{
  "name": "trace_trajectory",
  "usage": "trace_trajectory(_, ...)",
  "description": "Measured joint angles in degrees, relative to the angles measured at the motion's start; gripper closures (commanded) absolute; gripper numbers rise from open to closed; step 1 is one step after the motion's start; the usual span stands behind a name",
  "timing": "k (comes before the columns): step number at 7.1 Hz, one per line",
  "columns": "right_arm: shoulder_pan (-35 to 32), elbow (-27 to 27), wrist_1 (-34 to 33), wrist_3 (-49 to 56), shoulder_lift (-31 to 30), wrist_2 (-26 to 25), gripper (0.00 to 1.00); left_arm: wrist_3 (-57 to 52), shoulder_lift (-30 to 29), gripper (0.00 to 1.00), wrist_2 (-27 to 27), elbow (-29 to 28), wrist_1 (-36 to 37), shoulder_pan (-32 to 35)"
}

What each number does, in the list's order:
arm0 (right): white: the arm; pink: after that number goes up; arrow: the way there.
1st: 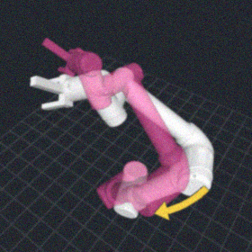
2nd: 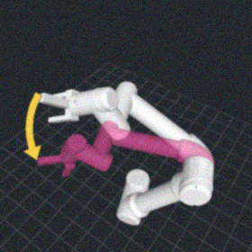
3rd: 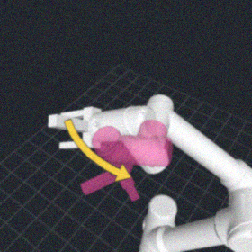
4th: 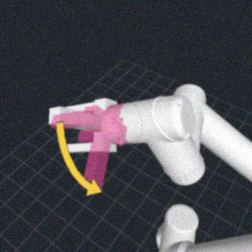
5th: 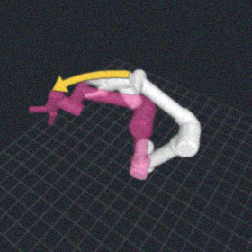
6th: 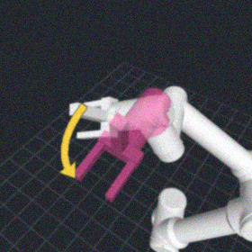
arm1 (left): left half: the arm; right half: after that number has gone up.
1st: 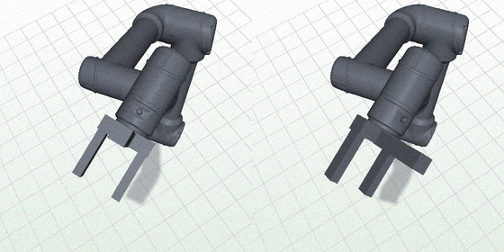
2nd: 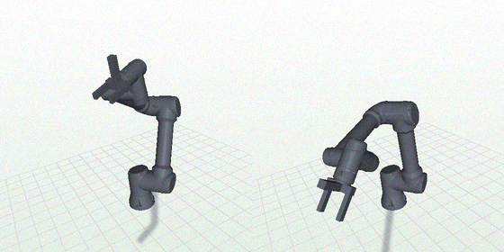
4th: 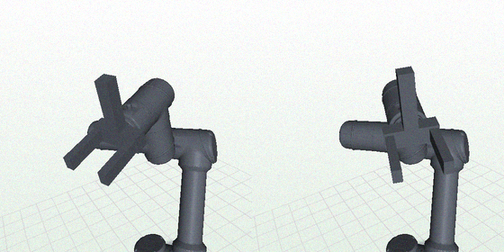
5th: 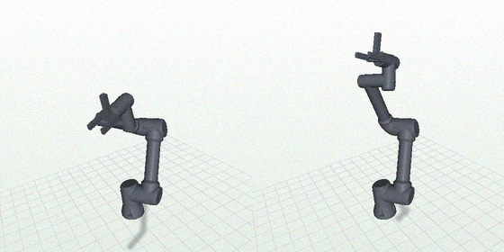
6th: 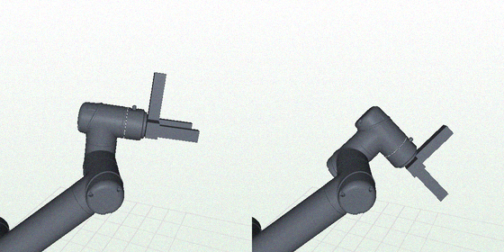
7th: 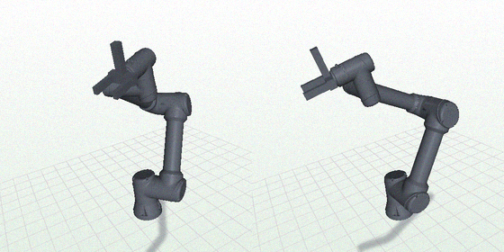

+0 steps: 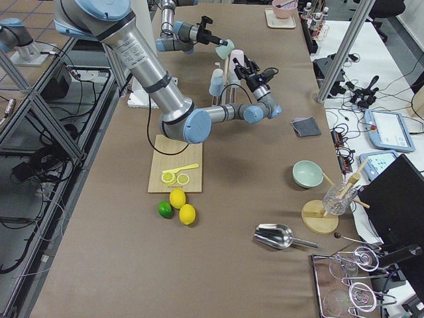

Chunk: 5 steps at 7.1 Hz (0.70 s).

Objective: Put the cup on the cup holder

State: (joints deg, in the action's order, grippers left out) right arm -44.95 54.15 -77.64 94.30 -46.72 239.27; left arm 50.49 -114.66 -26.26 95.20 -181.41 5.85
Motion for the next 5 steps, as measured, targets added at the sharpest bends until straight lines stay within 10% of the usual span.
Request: trace_trajectory(5, -0.9, -0.3, 0.0, 6.9, 0.1, 0.4, 0.78, -0.6, -0.5, 0.89, 1.2, -1.8, -0.1, -1.2)
